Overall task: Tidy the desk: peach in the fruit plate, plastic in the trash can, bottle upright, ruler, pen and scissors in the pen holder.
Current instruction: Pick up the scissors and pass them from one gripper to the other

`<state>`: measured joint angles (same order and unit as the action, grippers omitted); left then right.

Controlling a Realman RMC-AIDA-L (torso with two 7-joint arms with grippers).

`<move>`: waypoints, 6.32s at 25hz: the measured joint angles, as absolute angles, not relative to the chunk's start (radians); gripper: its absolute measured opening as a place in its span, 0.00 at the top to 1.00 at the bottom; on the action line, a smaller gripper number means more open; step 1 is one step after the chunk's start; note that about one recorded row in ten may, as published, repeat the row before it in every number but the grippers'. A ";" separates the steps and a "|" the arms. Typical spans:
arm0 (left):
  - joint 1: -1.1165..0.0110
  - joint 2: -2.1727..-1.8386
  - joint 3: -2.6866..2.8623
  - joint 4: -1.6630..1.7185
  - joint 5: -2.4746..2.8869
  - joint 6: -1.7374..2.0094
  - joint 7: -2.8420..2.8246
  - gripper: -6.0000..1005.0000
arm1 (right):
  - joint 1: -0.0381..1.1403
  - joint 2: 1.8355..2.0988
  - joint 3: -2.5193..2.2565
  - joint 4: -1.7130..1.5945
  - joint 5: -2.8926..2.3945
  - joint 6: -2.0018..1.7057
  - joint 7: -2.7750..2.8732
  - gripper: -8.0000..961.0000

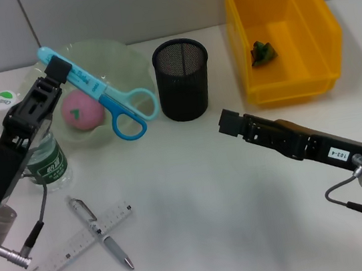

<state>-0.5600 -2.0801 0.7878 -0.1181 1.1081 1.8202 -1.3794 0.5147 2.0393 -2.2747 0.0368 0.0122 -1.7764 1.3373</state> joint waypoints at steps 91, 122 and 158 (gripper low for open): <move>-0.627 -2.080 0.602 -0.272 1.216 1.728 -1.348 0.90 | 0.574 2.088 -2.226 -0.204 -0.001 -1.468 1.510 0.42; -0.624 -2.080 0.555 -0.271 1.259 1.715 -1.356 0.90 | 0.577 2.089 -2.221 -0.222 -0.001 -1.458 1.510 0.73; -0.621 -2.081 0.535 -0.274 1.293 1.726 -1.363 0.77 | 0.570 2.089 -2.213 -0.224 0.000 -1.454 1.509 0.90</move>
